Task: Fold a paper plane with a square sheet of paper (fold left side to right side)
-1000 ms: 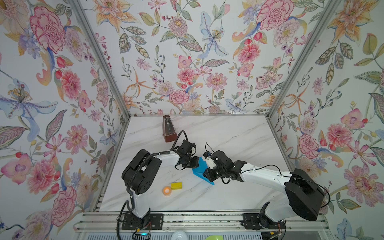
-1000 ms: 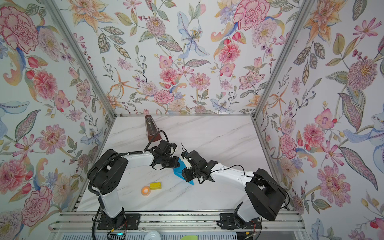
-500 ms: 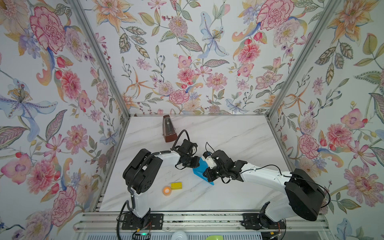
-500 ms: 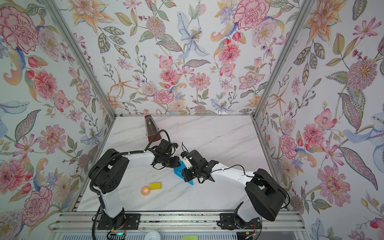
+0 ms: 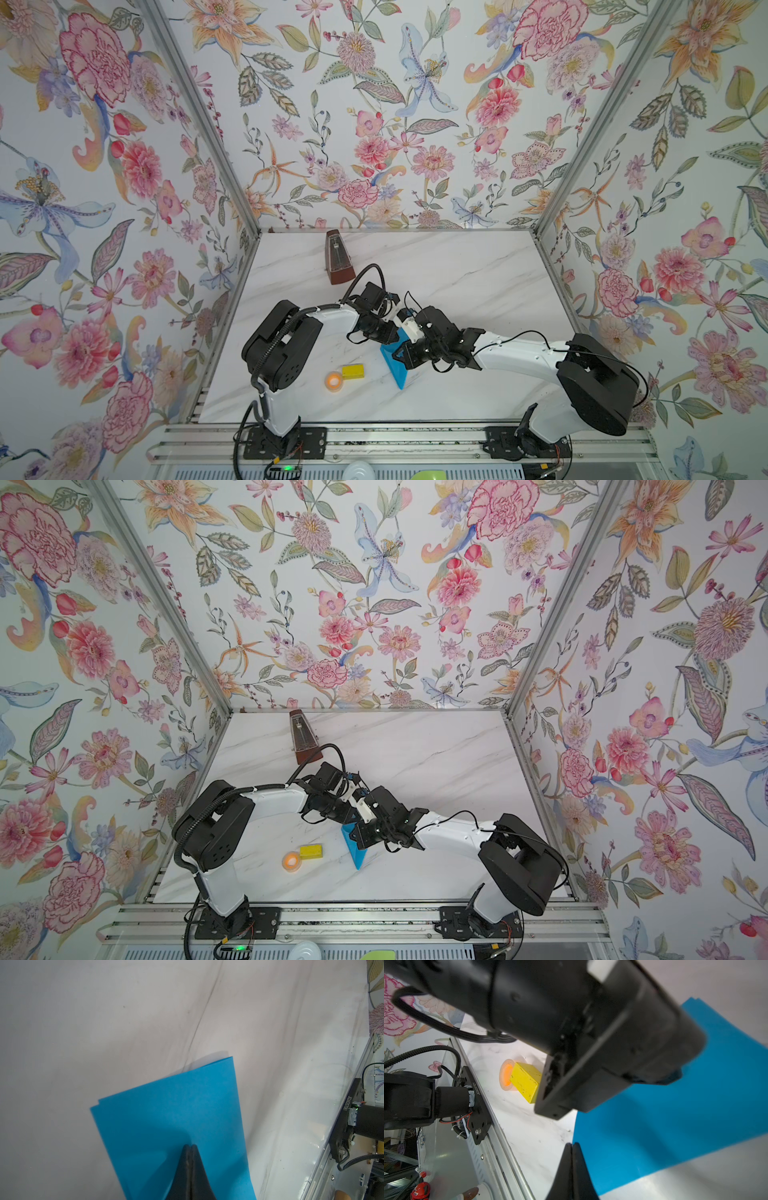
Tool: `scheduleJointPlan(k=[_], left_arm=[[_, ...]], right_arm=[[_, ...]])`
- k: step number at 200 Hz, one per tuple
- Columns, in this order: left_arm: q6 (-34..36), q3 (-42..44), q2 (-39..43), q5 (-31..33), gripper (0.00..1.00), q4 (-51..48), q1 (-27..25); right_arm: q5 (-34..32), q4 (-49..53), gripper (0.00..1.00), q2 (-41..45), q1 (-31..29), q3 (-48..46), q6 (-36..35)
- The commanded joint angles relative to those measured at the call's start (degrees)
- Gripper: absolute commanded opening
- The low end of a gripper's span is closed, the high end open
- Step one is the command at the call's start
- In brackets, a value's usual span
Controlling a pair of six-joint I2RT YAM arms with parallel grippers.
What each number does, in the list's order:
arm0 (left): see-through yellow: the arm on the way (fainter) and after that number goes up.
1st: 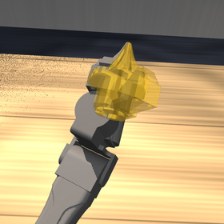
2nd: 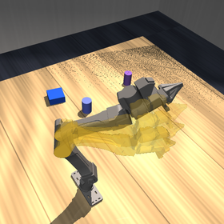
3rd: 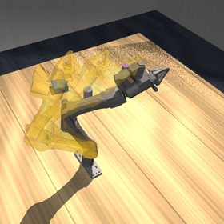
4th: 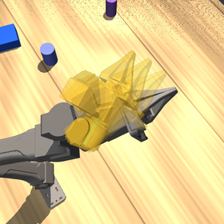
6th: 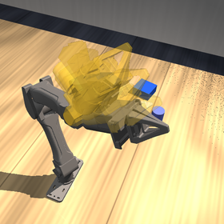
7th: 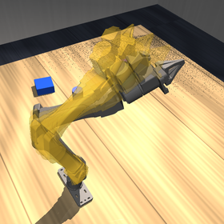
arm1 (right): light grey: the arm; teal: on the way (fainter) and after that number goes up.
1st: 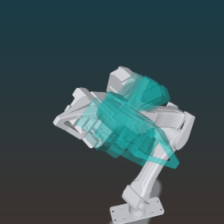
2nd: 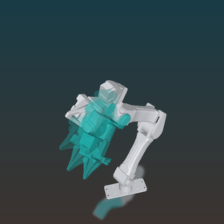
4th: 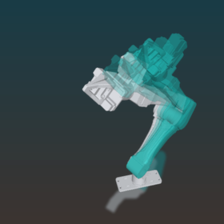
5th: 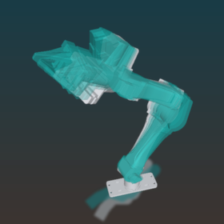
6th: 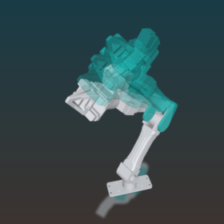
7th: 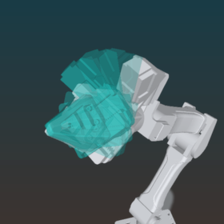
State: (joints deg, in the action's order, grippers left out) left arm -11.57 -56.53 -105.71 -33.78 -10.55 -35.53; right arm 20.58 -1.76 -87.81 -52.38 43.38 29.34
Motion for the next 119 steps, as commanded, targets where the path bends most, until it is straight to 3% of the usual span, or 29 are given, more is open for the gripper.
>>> scheduleJointPlan(k=[1, 119], left_arm=[[2.08, 1.62, -0.1, 0.53, 0.04, -4.14, -0.42], [2.96, 0.56, -1.25, 1.63, 0.04, -5.18, -0.38]], right_arm=[[-0.7, -1.73, 0.05, -1.16, 0.43, -1.49, 1.69], [0.16, -3.42, 0.06, -4.54, 4.17, -3.73, -0.3]])
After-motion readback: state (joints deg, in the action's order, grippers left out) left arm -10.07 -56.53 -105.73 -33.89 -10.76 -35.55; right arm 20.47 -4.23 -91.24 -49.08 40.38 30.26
